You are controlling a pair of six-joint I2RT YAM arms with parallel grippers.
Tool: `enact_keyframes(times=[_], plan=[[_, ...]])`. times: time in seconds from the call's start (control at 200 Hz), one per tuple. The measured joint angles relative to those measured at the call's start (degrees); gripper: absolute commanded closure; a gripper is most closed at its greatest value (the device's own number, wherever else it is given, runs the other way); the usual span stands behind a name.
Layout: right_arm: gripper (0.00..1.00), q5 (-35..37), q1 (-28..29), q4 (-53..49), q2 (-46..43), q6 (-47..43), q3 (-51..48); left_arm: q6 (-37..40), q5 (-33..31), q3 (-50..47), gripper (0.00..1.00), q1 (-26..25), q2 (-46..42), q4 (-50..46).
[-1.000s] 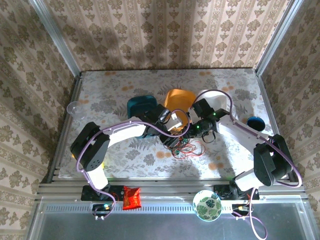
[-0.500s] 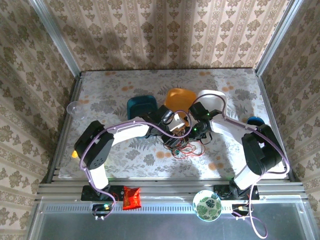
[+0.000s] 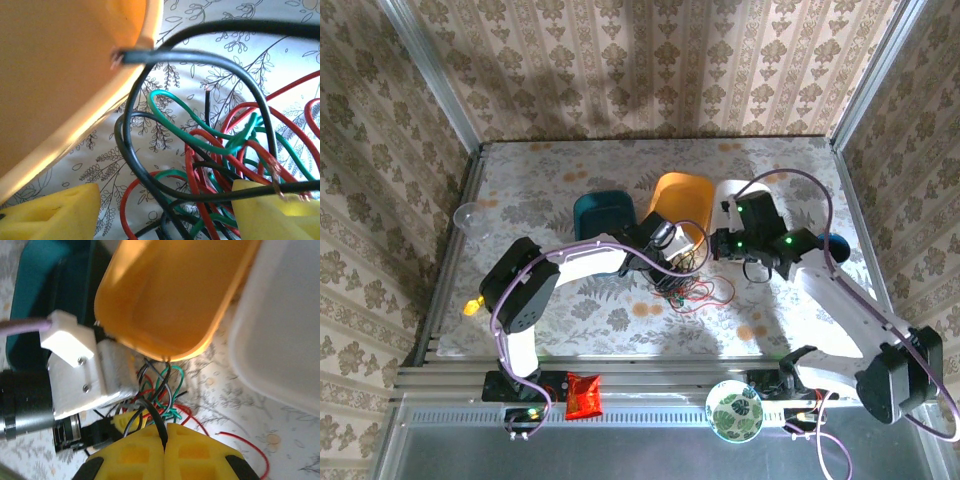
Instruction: Untangle the cables
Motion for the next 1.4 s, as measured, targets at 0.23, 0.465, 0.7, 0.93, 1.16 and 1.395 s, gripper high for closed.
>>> enact_keyframes(times=[0.23, 0.465, 0.7, 0.93, 1.16, 1.395], plan=[[1.0, 8.5, -3.82, 0.09, -7.39, 3.48, 0.02, 0.0, -0.61, 0.0, 0.29, 0.0, 0.39, 1.03], [1.0, 16.83, -5.81, 0.9, -11.17, 5.11, 0.76, -0.02, -0.59, 0.0, 0.29, 0.0, 1.01, 1.09], [1.0, 20.98, -9.64, 1.9, -12.81, 4.31, 2.95, -0.5, -0.9, 0.2, 0.27, 0.0, 1.14, 1.38], [1.0, 19.08, -14.47, 7.1, -13.0, 2.25, 12.13, -1.07, -1.64, 0.15, 0.24, 0.0, 1.49, 1.07], [1.0, 15.08, -15.65, 10.45, -8.72, -0.04, 21.29, -1.53, -2.12, -1.51, 0.16, 0.0, 1.46, 4.11], [1.0, 13.97, -18.8, 11.8, 0.44, -1.62, 22.23, -1.57, -2.71, -3.19, 0.13, 0.0, 0.72, 6.58]])
